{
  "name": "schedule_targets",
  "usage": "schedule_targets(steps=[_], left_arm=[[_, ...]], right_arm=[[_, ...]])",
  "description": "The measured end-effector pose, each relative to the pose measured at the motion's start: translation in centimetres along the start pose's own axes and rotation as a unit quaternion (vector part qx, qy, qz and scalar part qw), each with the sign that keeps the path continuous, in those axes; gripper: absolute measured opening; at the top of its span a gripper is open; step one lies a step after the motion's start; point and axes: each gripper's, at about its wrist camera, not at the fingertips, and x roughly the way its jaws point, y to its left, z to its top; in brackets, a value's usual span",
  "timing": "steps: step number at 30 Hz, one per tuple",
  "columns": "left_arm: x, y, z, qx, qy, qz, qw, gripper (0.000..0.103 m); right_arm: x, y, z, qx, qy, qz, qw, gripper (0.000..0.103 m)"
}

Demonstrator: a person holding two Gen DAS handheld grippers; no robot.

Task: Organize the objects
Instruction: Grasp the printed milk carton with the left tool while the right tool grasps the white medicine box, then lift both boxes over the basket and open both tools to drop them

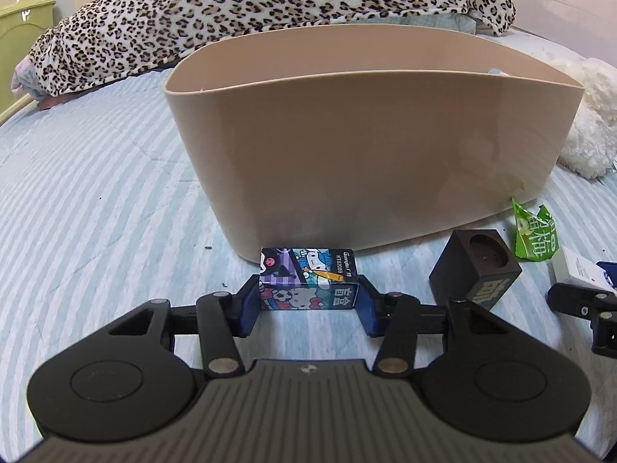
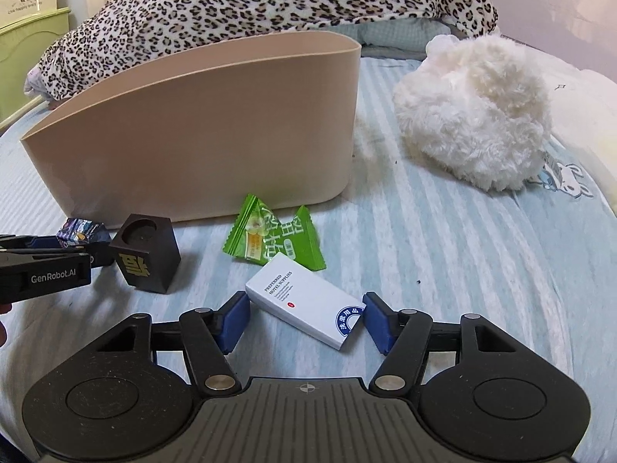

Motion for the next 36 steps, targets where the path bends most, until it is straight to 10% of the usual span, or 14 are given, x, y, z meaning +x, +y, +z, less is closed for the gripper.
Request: schedule_targets(steps=[24,36], left_arm=[[-10.6,0.7,5.6,-0.004,-0.124,0.017,0.9921,0.052],[-6.7,-1.4,12.1,0.007,-0.126,0.052,0.9906,0.052]], right_arm=[[-8.3,-1.1,7.7,0.017,-0.161,0.032,0.986,0.061],[-5.4,1.8,13.8,-0.011,-0.189,0.034,0.981,0.061]])
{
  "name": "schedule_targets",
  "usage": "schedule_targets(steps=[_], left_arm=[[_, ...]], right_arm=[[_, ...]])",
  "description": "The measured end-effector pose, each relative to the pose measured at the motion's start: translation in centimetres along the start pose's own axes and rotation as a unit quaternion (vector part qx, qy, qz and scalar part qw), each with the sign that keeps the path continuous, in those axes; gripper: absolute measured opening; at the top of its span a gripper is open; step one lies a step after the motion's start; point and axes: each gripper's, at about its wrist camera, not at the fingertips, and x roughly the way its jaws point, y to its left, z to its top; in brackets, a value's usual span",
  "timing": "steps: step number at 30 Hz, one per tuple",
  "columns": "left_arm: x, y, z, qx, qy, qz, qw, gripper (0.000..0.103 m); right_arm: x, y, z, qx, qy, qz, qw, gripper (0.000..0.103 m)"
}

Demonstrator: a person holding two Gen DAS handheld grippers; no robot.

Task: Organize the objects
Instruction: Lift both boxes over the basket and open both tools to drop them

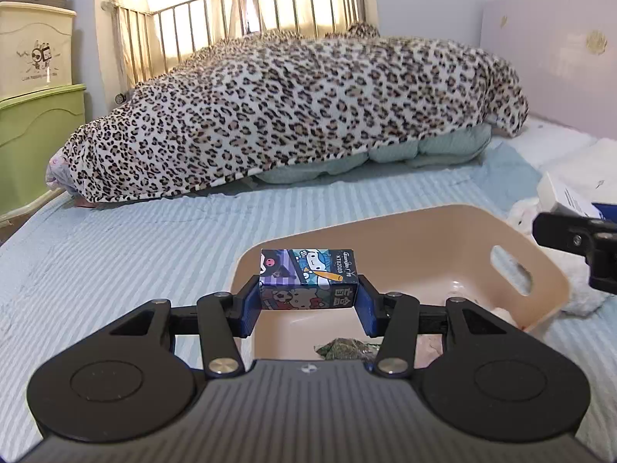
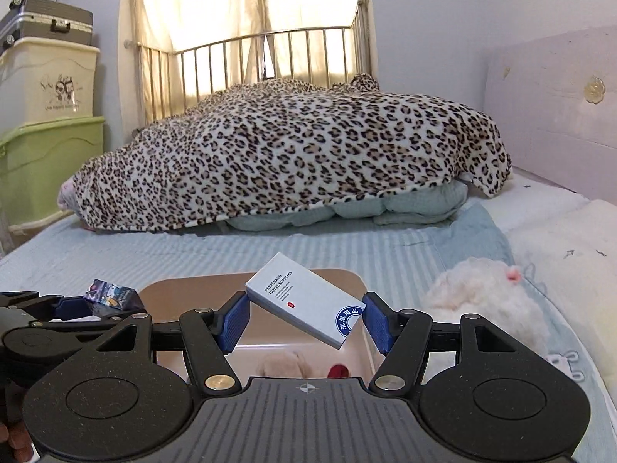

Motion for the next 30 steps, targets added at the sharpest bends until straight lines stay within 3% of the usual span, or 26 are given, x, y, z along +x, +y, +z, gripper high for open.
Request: schedule_targets(steps=[7,14,16,21,26,30], left_arm=[[4.2,-1.5,-0.4,0.028,0.059,0.02,0.9977,0.052],[7.1,-1.4,-1.7,0.017,0.138,-0.002,0.9903,0.053],[6.9,-1.1,-1.9,0.014,0.143,-0.008,0.9895,0.054],[5.8,-0.7,-1.9,0.008,0.131,0.01,0.9913,0.093],[3.5,-0.9,-1.5,0.014,0.12,0.012,0.9926,0.095],[1.3,-0.8,-1.8,0.011,0.113,0.009,0.9934,0.095]], right_arm=[[4.5,1.0,-0.5,-0.022,0.043,-0.013,0.999,0.061],[6.7,2.0,-2.0,-0.059,0.088,-0.017,0.994,0.062],[6.6,2.0,-2.0,-0.06,0.092,-0.014,0.994,0.064],[4.8,1.6,-1.6,-0.052,0.081,-0.007,0.995,0.076],[1.8,0.8,-1.4,-0.032,0.067,0.0,0.997,0.082],[-0.7,-0.3,-1.7,-0.02,0.061,0.001,0.998,0.094]])
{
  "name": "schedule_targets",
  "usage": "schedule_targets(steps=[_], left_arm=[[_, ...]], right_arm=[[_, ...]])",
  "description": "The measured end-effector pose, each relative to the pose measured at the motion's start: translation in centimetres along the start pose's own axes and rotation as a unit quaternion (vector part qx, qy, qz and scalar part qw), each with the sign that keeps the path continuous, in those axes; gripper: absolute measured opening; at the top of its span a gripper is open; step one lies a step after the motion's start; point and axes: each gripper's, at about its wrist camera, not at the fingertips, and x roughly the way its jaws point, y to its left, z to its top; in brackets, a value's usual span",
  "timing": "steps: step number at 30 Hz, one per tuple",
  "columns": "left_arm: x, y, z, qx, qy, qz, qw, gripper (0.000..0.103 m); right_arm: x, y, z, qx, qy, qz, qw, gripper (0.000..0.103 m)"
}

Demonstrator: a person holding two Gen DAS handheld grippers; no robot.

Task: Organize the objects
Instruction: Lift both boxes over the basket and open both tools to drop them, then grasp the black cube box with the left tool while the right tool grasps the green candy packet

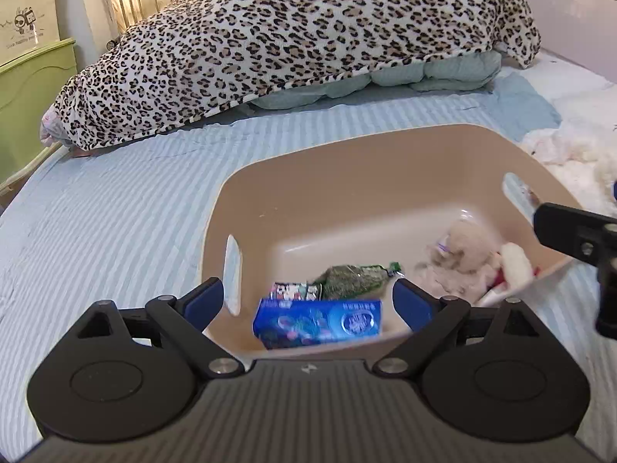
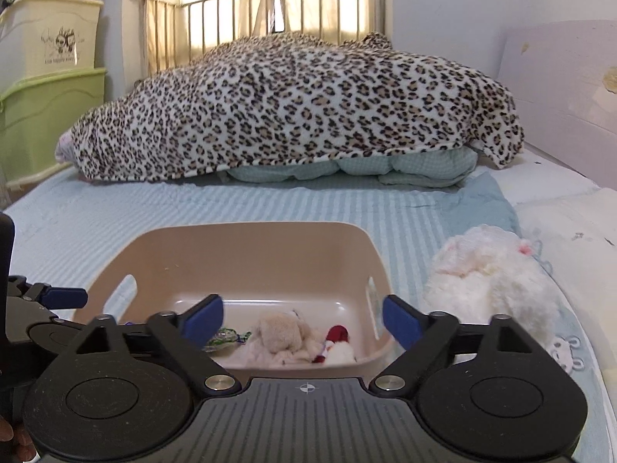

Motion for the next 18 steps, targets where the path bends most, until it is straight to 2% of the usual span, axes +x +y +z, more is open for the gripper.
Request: schedule_targets(steps=[4,10,18], left_arm=[[-2.1,0.1,-1.0,-0.017,-0.02,0.01,0.9996,0.095],[-4.2,0.0,-2.9,-0.018,-0.016,0.0,0.9997,0.1],[-4.2,-0.9,-6.0,-0.011,0.016,-0.017,0.9997,0.1]], right_arm=[[-1.7,-1.0,-1.4,0.003,0.008,0.002,1.0,0.095],[-3.1,-1.6,-3.7,-0.011,0.027,-0.005,1.0,0.095],[-2.7,-2.4,-6.5,-0.013,0.068,-0.009,0.998,0.095]])
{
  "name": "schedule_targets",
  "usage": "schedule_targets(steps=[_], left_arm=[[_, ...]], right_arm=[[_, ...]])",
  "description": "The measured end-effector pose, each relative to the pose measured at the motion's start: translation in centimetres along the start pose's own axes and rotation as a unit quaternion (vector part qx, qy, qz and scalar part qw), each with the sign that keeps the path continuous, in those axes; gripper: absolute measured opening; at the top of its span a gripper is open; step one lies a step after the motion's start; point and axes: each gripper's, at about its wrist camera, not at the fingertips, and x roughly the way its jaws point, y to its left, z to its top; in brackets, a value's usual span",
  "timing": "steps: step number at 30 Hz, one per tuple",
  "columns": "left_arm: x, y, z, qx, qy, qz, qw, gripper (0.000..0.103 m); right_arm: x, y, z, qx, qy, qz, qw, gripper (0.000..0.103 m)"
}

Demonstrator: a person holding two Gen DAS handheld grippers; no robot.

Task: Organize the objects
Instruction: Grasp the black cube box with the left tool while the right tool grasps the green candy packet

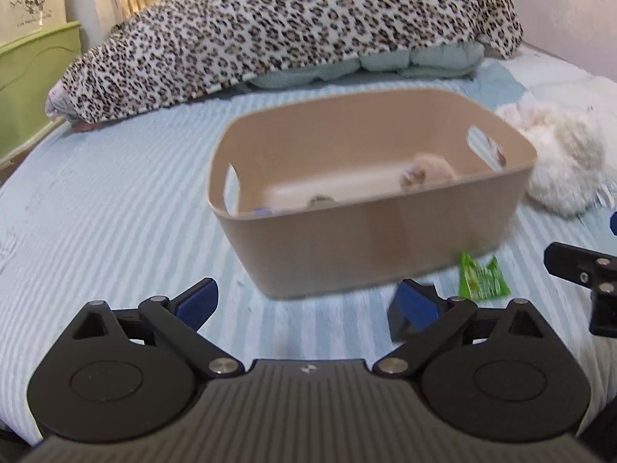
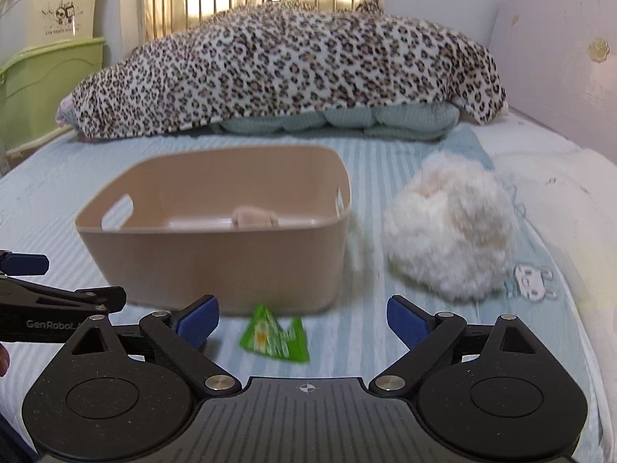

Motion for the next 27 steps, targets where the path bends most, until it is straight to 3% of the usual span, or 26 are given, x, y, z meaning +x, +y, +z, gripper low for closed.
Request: schedule_targets(steps=[12,17,27], left_arm=[[4.1,-2.1,-4.0,0.0,0.063,-0.053,0.9966,0.1],[5.5,-3.3,-4.2,0.0,0.057,-0.075,0.9956,0.1],[7.7,-3.8,-3.9,0.003,0.027,-0.051,0.9983,0.098]], right_arm=[[3.5,-0.8,-3.5,-0.013,0.053,-0.014,0.998,0.095],[5.2,-1.3,-4.3,-0.014,0.072,-0.021,0.997,0.095],[8.2,-0.5,-4.4,-0.024,0.086,-0.01,0.996,0.095]])
